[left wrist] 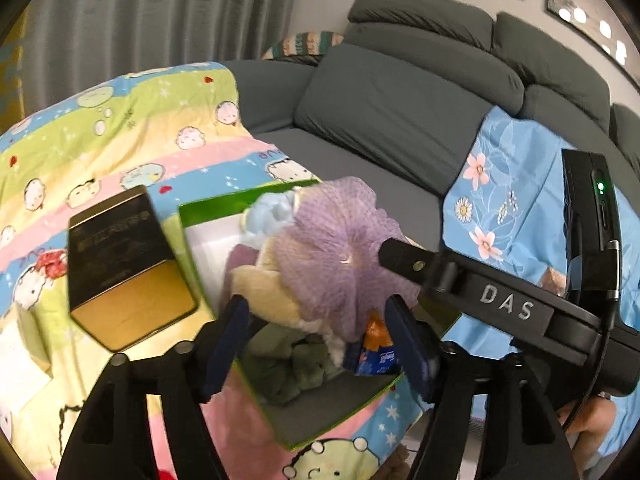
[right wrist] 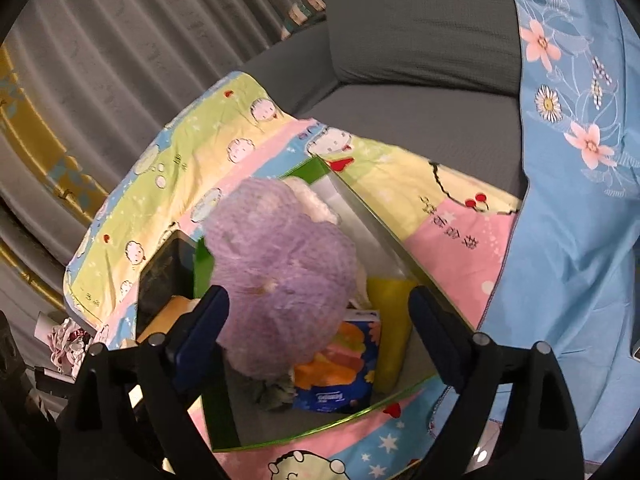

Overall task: Organize soft objects
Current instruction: 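Move the empty right tool back toward the red-and-white knitted sock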

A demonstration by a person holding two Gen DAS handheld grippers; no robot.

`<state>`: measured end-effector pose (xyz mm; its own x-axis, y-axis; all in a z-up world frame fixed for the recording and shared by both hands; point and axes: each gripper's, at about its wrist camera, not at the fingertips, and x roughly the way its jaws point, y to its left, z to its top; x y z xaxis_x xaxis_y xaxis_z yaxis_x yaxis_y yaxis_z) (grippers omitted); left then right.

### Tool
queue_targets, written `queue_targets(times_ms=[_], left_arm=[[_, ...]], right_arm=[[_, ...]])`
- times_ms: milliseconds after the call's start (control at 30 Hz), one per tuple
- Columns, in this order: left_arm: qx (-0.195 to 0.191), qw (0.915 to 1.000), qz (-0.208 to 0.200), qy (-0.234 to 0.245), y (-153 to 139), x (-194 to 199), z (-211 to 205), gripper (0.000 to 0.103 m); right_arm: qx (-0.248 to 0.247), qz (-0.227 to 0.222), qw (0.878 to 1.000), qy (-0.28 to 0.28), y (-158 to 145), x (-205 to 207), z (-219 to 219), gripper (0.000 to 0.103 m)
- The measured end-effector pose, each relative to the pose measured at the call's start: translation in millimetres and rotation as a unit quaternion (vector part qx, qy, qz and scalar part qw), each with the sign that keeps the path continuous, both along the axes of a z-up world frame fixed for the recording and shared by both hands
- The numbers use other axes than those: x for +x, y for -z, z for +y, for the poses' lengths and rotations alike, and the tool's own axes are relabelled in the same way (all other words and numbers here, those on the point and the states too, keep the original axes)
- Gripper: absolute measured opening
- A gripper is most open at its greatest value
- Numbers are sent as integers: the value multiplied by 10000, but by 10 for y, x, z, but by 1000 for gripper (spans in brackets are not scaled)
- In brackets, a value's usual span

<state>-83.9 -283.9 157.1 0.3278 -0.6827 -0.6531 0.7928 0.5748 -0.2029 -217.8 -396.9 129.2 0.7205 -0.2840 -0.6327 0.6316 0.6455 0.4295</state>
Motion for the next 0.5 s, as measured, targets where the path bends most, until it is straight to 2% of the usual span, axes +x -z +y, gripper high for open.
queue_targets(times_ms=[100,500], left_arm=[[-167,9998,64,-58,-65,11,152,80],[-379,9982,137,-435,-315,-59,733,81]], right_arm=[[-258,-64,9996,-18,-103,-28,107,98],[-970,-259,9949,53,-410,-199,458,102]])
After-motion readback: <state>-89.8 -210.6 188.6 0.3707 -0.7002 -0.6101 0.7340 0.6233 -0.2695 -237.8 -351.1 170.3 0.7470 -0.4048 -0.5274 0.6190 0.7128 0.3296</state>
